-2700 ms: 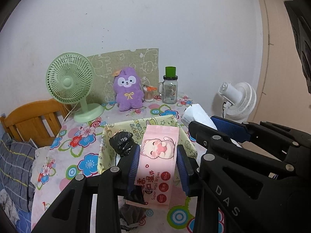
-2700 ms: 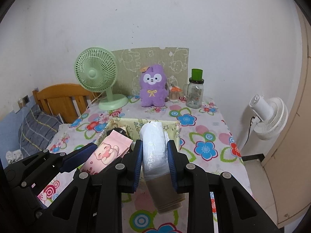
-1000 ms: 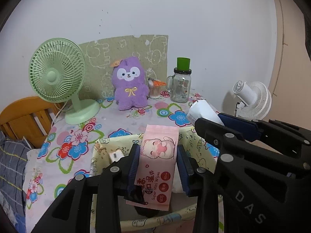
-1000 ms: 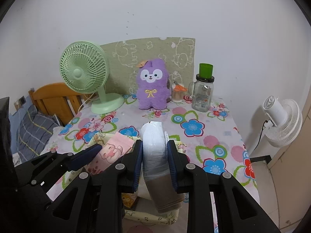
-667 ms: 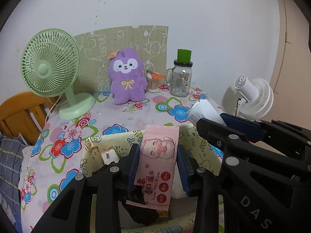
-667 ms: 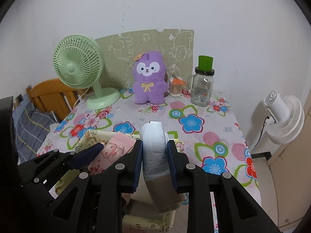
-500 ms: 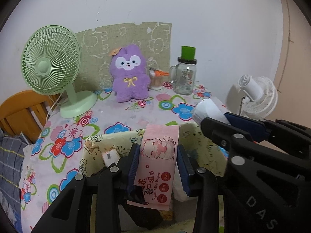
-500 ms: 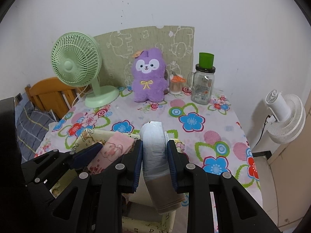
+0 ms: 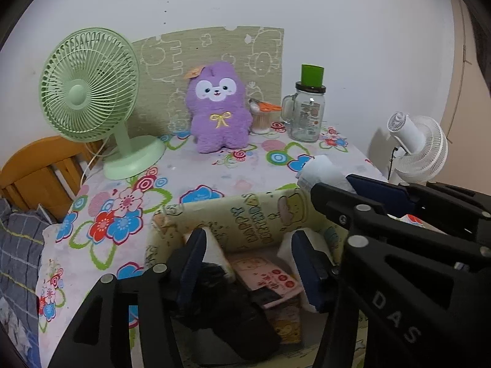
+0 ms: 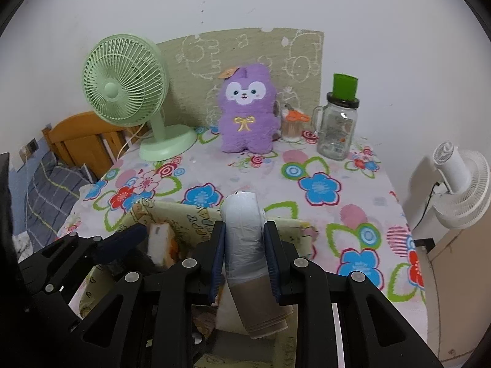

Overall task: Organize soft objects
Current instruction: 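Open the left tool dropping the wipes pack while the right drops the roll, then withdraw both tools from the box toward the items on the table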

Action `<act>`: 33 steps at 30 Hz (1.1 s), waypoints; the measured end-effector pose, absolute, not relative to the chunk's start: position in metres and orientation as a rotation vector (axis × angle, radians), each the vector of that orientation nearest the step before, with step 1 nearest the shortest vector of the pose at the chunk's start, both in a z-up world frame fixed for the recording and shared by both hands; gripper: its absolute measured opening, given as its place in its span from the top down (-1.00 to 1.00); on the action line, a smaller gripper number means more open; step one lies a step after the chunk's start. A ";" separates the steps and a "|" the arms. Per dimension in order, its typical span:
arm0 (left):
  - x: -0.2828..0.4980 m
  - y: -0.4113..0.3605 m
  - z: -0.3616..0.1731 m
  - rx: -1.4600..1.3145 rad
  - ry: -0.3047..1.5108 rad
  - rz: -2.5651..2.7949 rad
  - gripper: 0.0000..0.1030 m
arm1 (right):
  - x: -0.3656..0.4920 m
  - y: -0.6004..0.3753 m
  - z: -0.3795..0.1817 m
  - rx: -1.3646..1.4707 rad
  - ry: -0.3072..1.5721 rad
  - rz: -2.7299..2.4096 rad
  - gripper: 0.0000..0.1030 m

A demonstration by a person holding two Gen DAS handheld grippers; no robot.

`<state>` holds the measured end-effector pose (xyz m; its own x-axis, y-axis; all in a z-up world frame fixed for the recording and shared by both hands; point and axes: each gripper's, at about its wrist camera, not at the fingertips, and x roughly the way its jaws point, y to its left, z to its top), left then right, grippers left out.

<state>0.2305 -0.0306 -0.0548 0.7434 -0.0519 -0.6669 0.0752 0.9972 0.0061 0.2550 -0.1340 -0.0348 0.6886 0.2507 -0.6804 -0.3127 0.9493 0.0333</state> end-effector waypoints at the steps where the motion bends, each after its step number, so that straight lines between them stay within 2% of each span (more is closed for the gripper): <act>1: 0.230 -0.029 -0.055 0.036 0.730 -0.067 -0.23 | 0.256 -0.132 -0.036 -0.087 0.751 0.320 0.45; 12: 0.222 -0.013 -0.063 0.063 0.749 -0.042 -0.38 | 0.266 -0.107 -0.055 -0.073 0.807 0.390 0.42; 14: 0.222 -0.011 -0.064 0.058 0.751 -0.037 -0.45 | 0.266 -0.101 -0.059 -0.081 0.817 0.398 0.27; 16: 0.222 -0.010 -0.064 0.063 0.753 -0.023 -0.47 | 0.266 -0.098 -0.061 -0.090 0.829 0.399 -0.03; 19: 0.220 -0.010 -0.063 0.058 0.749 -0.028 -0.51 | 0.264 -0.096 -0.061 -0.101 0.825 0.396 -0.25; 33: 0.190 -0.017 -0.045 0.048 0.694 -0.046 -0.58 | 0.235 -0.107 -0.041 -0.105 0.777 0.371 -0.29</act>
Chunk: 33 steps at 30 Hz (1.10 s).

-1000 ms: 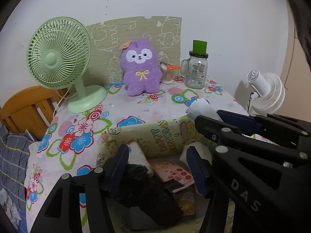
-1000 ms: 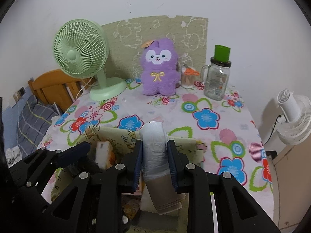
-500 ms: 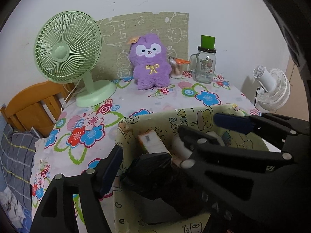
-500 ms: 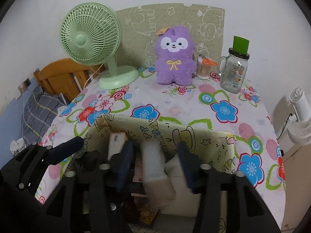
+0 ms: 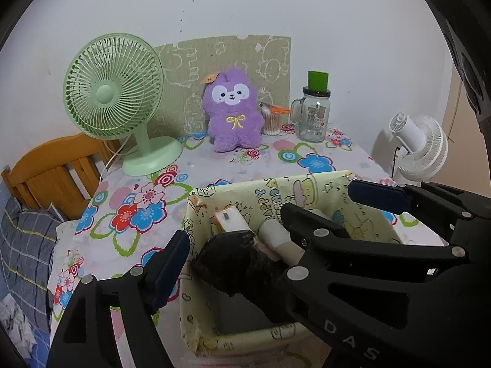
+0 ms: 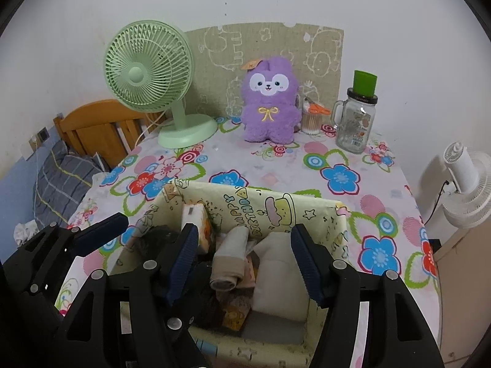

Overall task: Organize soft objects
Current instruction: 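Withdraw both tools from the box toward the items on the table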

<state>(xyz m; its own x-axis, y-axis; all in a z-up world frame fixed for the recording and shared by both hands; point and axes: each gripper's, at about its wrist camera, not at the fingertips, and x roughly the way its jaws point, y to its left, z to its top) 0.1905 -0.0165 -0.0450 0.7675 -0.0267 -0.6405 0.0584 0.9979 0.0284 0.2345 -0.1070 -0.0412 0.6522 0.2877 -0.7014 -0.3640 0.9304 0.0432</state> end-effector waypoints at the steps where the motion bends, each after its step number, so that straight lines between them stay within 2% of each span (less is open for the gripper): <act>1: 0.188 -0.017 -0.044 0.048 0.691 -0.048 -0.58 | 0.232 -0.108 -0.040 -0.104 0.774 0.370 -0.29; 15: 0.149 -0.027 -0.025 0.059 0.625 -0.069 -0.62 | 0.187 -0.119 -0.016 -0.128 0.704 0.337 -0.30; 20: 0.137 -0.030 -0.021 0.065 0.606 -0.072 -0.69 | 0.175 -0.122 -0.010 -0.126 0.687 0.334 -0.31; 24: 0.127 -0.032 -0.019 0.068 0.595 -0.072 -0.74 | 0.163 -0.123 -0.007 -0.123 0.674 0.332 -0.49; 30: 0.112 -0.036 -0.017 0.074 0.584 -0.071 -0.79 | 0.146 -0.129 -0.002 -0.118 0.652 0.329 -0.52; 33: 0.104 -0.038 -0.017 0.075 0.579 -0.068 -0.81 | 0.137 -0.131 -0.001 -0.118 0.647 0.325 -0.60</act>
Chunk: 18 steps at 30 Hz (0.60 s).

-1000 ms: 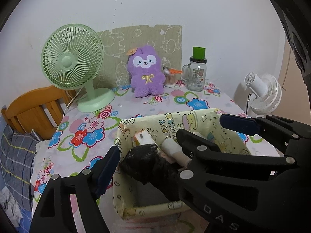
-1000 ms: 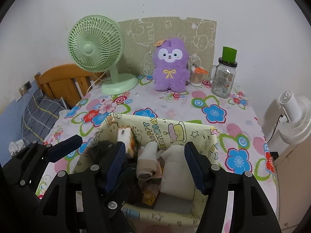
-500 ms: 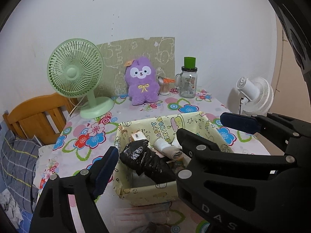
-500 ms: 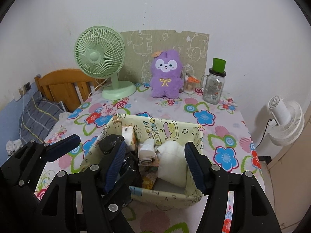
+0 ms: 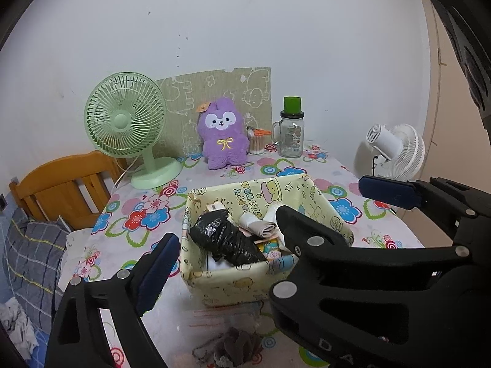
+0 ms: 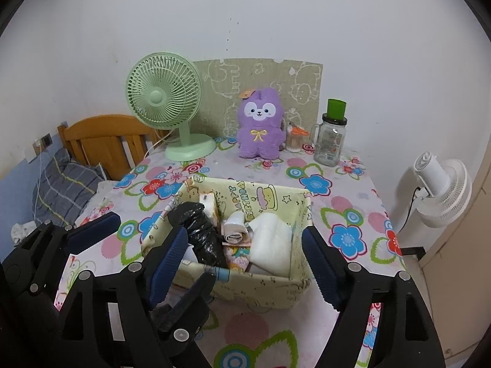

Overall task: Organize soft objects
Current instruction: 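Withdraw both tools from the box toward the items on the table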

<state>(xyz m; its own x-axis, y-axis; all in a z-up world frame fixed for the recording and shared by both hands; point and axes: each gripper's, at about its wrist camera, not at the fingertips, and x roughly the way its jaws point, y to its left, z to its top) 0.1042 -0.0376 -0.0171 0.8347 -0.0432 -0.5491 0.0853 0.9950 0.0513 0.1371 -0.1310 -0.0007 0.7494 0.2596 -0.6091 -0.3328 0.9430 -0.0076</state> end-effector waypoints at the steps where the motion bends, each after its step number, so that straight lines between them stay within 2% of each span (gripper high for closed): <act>1: 0.101 -0.038 -0.017 0.074 0.577 -0.069 -0.82 | 0.134 -0.131 0.000 -0.119 0.645 0.322 -0.62; 13: 0.074 -0.036 -0.018 0.068 0.554 -0.059 -0.99 | 0.105 -0.136 -0.001 -0.115 0.622 0.319 -0.65; 18: 0.065 -0.035 -0.021 0.067 0.548 -0.065 -0.99 | 0.093 -0.135 -0.001 -0.123 0.614 0.322 -0.65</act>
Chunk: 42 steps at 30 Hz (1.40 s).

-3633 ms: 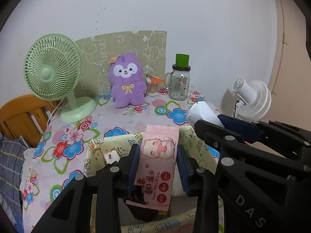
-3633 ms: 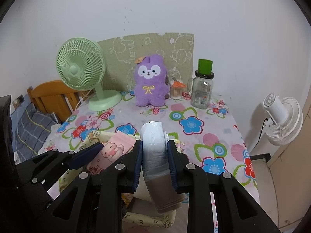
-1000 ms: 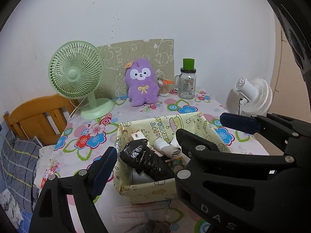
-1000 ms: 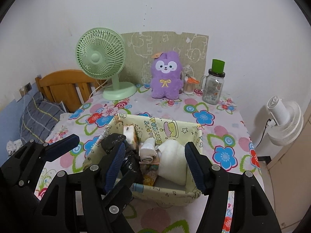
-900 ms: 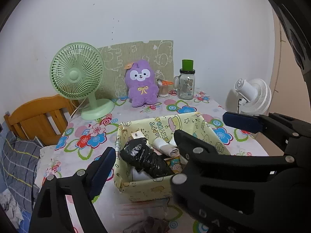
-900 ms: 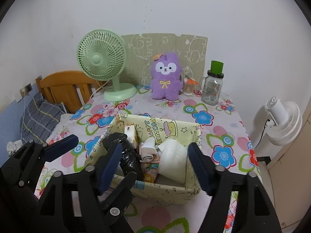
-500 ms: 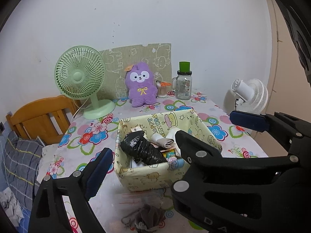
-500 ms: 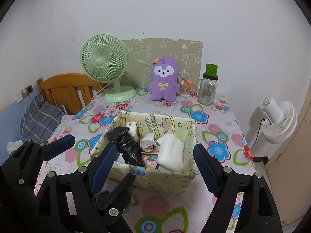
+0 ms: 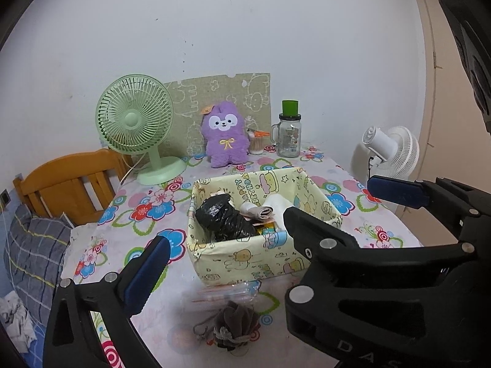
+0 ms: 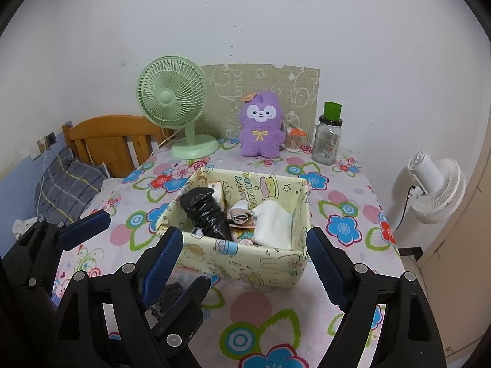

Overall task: Organize soft objects
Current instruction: 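Withdraw both tools from the box toward the items on the table, then grasp the dark grey sock with the right tool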

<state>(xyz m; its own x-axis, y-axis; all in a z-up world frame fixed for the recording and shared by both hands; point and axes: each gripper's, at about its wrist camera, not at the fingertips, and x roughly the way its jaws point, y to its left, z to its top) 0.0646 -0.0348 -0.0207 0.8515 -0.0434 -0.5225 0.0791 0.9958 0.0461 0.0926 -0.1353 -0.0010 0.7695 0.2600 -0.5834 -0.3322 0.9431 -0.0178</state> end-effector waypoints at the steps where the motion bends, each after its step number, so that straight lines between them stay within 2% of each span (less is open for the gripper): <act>1: 0.063 -0.034 -0.021 0.067 0.549 -0.064 -0.99 | 0.091 -0.135 -0.001 -0.123 0.613 0.322 -0.65; 25: 0.047 -0.018 -0.053 0.071 0.593 -0.088 -0.99 | 0.070 -0.118 -0.031 -0.123 0.657 0.336 -0.65; 42: 0.063 -0.009 -0.086 0.062 0.678 -0.096 -0.99 | 0.083 -0.107 -0.068 -0.121 0.730 0.348 -0.65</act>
<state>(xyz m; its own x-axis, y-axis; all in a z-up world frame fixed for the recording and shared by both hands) 0.0633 -0.0092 -0.0864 0.7746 -0.0681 -0.6288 0.1087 0.9937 0.0262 0.0829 -0.1068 -0.0678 0.6910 0.2688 -0.6711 -0.3524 0.9358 0.0120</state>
